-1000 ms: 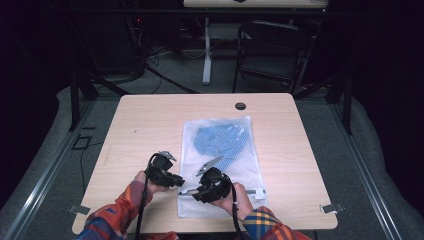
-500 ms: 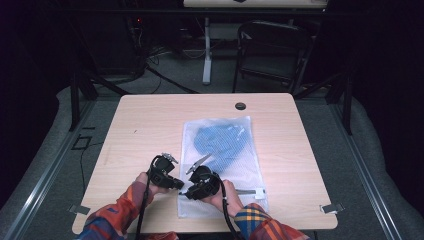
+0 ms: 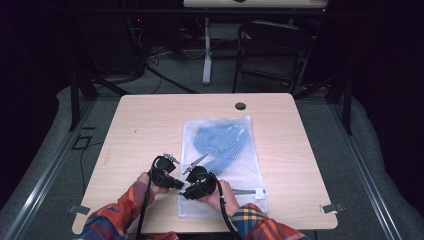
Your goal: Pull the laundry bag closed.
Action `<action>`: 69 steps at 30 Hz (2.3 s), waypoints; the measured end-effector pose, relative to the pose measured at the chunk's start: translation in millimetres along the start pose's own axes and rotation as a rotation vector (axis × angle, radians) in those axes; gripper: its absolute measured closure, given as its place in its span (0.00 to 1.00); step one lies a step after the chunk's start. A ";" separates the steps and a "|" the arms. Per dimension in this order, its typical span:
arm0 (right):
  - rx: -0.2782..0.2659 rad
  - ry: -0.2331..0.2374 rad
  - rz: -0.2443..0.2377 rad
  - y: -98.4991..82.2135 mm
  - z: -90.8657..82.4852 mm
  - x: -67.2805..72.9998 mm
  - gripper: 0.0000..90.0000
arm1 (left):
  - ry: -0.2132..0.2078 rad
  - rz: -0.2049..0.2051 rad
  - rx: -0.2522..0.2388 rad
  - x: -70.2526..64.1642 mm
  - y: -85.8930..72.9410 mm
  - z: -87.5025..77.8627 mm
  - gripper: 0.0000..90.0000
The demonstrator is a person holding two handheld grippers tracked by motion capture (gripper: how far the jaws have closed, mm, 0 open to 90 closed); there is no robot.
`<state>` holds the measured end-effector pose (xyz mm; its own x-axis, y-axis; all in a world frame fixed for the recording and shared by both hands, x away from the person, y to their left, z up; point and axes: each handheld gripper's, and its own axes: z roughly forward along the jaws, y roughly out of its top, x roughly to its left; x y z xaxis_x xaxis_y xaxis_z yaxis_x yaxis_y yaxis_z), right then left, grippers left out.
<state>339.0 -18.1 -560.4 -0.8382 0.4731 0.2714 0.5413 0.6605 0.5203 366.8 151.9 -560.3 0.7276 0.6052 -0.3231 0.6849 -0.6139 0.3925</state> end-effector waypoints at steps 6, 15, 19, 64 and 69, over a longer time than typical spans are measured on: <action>-0.002 0.001 0.008 -0.9 2.7 0.2 0.89 | -0.007 0.005 0.006 -0.8 0.5 0.9 1.00; -0.006 -0.017 -0.020 -0.4 3.2 4.2 0.85 | -0.009 0.000 -0.001 0.2 0.1 1.1 1.00; 0.000 -0.035 -0.032 -1.2 6.7 6.3 0.89 | -0.004 0.001 0.004 -1.1 0.4 1.1 1.00; 0.003 -0.073 -0.071 -7.1 3.9 8.4 0.96 | -0.018 -0.010 0.035 -5.7 -2.0 -5.5 0.93; 0.001 -0.076 -0.077 -6.4 4.9 9.4 0.95 | -0.006 -0.012 0.044 -5.5 -2.3 -2.8 1.00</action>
<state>328.0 -15.0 -565.1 -0.8698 0.4637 0.1689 0.4758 0.6972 0.5363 361.1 151.4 -557.1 0.7195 0.6095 -0.3329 0.6945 -0.6283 0.3506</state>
